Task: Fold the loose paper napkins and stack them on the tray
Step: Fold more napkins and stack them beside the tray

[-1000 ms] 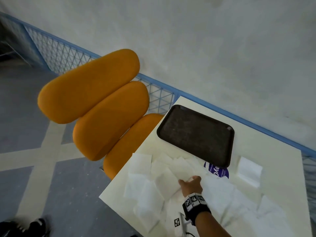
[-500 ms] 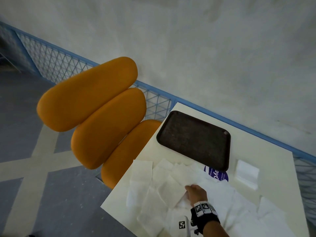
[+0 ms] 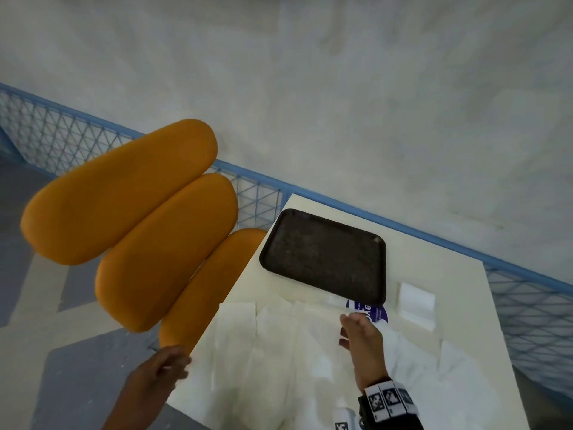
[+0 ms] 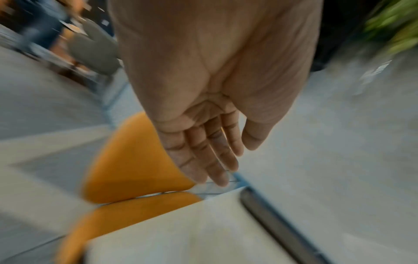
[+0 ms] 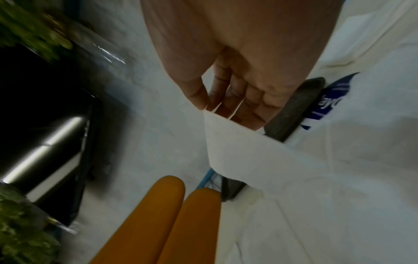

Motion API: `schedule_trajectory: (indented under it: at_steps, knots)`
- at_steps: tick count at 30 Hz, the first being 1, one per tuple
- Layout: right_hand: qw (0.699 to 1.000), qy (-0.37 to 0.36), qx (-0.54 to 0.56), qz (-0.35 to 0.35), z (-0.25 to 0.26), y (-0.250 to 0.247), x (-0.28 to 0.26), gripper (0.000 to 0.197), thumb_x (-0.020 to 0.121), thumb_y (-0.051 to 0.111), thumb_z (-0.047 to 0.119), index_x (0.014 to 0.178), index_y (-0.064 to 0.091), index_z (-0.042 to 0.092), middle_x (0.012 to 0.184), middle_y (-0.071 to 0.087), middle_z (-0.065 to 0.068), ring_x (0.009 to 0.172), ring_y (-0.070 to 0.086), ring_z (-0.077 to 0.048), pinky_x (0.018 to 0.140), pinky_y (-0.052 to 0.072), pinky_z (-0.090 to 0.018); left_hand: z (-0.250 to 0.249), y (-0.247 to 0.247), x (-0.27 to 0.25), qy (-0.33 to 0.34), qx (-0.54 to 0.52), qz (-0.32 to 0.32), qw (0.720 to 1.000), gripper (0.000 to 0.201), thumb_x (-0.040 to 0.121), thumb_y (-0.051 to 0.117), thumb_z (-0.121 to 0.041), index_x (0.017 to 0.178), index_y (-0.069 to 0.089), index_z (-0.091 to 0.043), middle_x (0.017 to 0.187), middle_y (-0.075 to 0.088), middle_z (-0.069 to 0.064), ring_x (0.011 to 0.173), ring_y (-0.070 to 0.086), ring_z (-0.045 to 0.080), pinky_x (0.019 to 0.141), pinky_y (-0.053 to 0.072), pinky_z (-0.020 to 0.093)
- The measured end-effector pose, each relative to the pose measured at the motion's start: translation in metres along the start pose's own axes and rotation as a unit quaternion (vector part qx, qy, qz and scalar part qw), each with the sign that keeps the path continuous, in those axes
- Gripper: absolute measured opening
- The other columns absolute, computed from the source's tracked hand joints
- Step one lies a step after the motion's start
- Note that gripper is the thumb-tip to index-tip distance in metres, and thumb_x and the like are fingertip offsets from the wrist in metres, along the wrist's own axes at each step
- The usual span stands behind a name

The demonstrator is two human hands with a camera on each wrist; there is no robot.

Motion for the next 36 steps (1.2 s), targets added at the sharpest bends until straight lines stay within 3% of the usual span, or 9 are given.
schedule_trajectory:
  at_steps: [2, 6, 9, 13, 17, 21, 27, 33, 36]
  knots:
    - [0.998, 0.004, 0.065, 0.019, 0.010, -0.001, -0.010, 0.019, 0.097, 0.062, 0.014, 0.079, 0.058, 0.010, 0.078, 0.062, -0.010, 0.080, 0.059, -0.027, 0.077, 0.053, -0.042, -0.047, 0.035, -0.001, 0.087, 0.008, 0.041, 0.995, 0.011, 0.096, 0.061, -0.037, 0.104, 0.068, -0.037, 0.107, 0.074, -0.009, 0.091, 0.073, 0.011, 0.081, 0.059, 0.033]
    - [0.983, 0.013, 0.168, 0.079, 0.034, -0.006, -0.036, 0.006, 0.099, 0.057, 0.008, 0.093, 0.057, 0.007, 0.090, 0.071, -0.013, 0.084, 0.065, -0.028, 0.080, 0.052, -0.041, -0.102, 0.089, 0.000, 0.155, 0.016, 0.153, 0.976, 0.059, 0.075, 0.057, -0.078, 0.127, 0.055, -0.049, 0.123, 0.065, -0.025, 0.115, 0.062, 0.001, 0.100, 0.052, 0.031]
    - [0.979, 0.006, 0.172, 0.113, 0.049, -0.014, -0.052, 0.011, 0.100, 0.055, 0.010, 0.090, 0.060, 0.010, 0.094, 0.070, -0.018, 0.086, 0.064, -0.029, 0.083, 0.050, -0.043, -0.126, 0.124, -0.006, 0.183, 0.037, 0.218, 0.958, 0.049, 0.082, 0.063, -0.069, 0.124, 0.054, -0.046, 0.114, 0.064, -0.031, 0.109, 0.060, -0.007, 0.091, 0.050, 0.017]
    - [0.982, -0.030, 0.148, 0.110, 0.061, -0.032, -0.066, 0.021, 0.098, 0.059, 0.014, 0.077, 0.057, 0.014, 0.084, 0.050, -0.016, 0.083, 0.046, -0.028, 0.077, 0.044, -0.040, -0.144, 0.145, -0.019, 0.253, 0.066, 0.183, 0.948, 0.040, 0.091, 0.063, -0.051, 0.076, 0.055, -0.015, 0.071, 0.055, 0.000, 0.068, 0.053, 0.006, 0.065, 0.047, 0.024]
    - [0.988, -0.104, 0.076, 0.083, 0.079, -0.050, -0.077, 0.014, 0.096, 0.063, 0.022, 0.111, 0.062, 0.023, 0.096, 0.074, -0.013, 0.085, 0.069, -0.027, 0.076, 0.056, -0.037, -0.158, 0.150, -0.029, 0.284, 0.051, 0.162, 0.944, 0.045, 0.091, 0.064, -0.049, 0.078, 0.057, -0.006, 0.076, 0.056, 0.009, 0.068, 0.055, 0.006, 0.063, 0.049, 0.022]
    - [0.975, -0.185, 0.012, 0.122, 0.085, -0.059, -0.079, 0.064, 0.085, 0.077, 0.019, 0.135, 0.046, 0.046, 0.101, 0.075, -0.006, 0.093, 0.072, -0.022, 0.086, 0.059, -0.035, -0.171, 0.152, -0.034, 0.306, 0.040, 0.152, 0.939, 0.049, 0.085, 0.063, -0.060, 0.079, 0.062, -0.011, 0.076, 0.061, 0.004, 0.074, 0.061, 0.008, 0.064, 0.055, 0.024]
    - [0.950, -0.269, -0.155, 0.027, 0.087, -0.070, -0.075, 0.020, 0.086, 0.077, 0.028, 0.102, 0.071, 0.038, 0.103, 0.071, 0.020, 0.089, 0.066, -0.009, 0.074, 0.053, -0.014, -0.186, 0.162, -0.045, 0.324, 0.072, 0.120, 0.936, 0.042, 0.084, 0.062, -0.062, 0.088, 0.067, -0.020, 0.083, 0.067, -0.004, 0.086, 0.064, 0.008, 0.077, 0.061, 0.024]
    - [0.933, -0.309, -0.184, -0.011, 0.092, -0.091, -0.063, 0.008, 0.089, 0.073, 0.028, 0.092, 0.075, 0.036, 0.096, 0.064, 0.015, 0.092, 0.063, -0.007, 0.071, 0.050, -0.011, -0.208, 0.170, -0.056, 0.343, 0.069, 0.105, 0.931, 0.022, 0.084, 0.065, -0.055, 0.079, 0.063, -0.033, 0.087, 0.063, -0.025, 0.093, 0.060, -0.005, 0.071, 0.056, 0.013]
    - [0.935, -0.316, -0.157, -0.009, 0.093, -0.103, -0.056, 0.007, 0.090, 0.073, 0.024, 0.090, 0.074, 0.030, 0.101, 0.063, 0.014, 0.096, 0.063, -0.009, 0.071, 0.049, -0.011, -0.220, 0.175, -0.061, 0.339, 0.054, 0.065, 0.937, 0.023, 0.076, 0.064, -0.062, 0.088, 0.059, -0.043, 0.087, 0.063, -0.029, 0.090, 0.064, 0.004, 0.069, 0.052, 0.010]
Point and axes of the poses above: each hand's wrist, its own x-axis towards the middle knuckle, its own y-axis out of the palm, z = x × y, the point moved 2 cm from there along x, towards the middle knuckle
